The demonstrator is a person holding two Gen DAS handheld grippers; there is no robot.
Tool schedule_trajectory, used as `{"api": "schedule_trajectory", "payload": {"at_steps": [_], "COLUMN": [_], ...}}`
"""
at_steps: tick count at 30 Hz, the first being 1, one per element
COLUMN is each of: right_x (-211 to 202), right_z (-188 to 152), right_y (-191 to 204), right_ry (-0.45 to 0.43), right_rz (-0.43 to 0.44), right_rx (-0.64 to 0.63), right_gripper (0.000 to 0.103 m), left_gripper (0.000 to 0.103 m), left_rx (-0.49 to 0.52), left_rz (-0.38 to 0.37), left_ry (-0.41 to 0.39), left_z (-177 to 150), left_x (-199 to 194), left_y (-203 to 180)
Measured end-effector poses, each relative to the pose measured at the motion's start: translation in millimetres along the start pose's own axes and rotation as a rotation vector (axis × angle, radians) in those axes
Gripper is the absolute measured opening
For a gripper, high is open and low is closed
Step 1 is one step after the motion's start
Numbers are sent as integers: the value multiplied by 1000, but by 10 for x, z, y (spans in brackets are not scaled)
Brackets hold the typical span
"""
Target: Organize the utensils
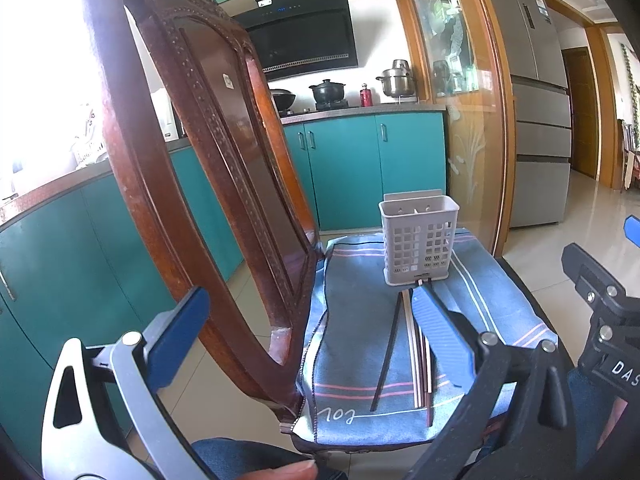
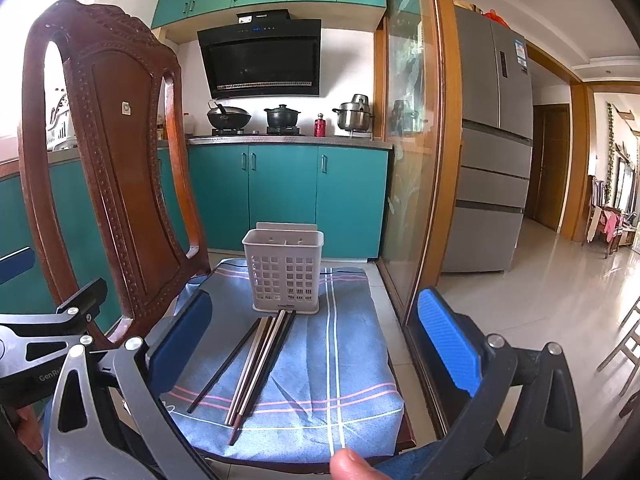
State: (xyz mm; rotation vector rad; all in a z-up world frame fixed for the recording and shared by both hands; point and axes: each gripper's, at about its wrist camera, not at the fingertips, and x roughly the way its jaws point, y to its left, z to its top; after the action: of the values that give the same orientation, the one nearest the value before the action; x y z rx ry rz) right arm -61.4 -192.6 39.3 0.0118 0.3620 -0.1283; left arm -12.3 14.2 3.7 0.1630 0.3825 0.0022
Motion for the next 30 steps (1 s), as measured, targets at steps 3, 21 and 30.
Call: {"api": "schedule_trajectory", "payload": {"at_steps": [3, 21, 30], "right_x": [1, -3, -5], "right_z": [-7, -20, -33], "right_y": [-5, 0, -1], "right_ry": [1, 6, 6], "right_rz": [-1, 1, 0], "right_rx": [-1, -2, -1], "right_gripper": [100, 100, 100], "left_gripper": [101, 101, 101], "left_rx": [-2, 0, 2], "left_rz": [3, 10, 8], "left_ry": [2, 13, 14], "left_z": [-5, -41, -54], "left_x": [0, -4, 1], "left_y": [4, 12, 3]}}
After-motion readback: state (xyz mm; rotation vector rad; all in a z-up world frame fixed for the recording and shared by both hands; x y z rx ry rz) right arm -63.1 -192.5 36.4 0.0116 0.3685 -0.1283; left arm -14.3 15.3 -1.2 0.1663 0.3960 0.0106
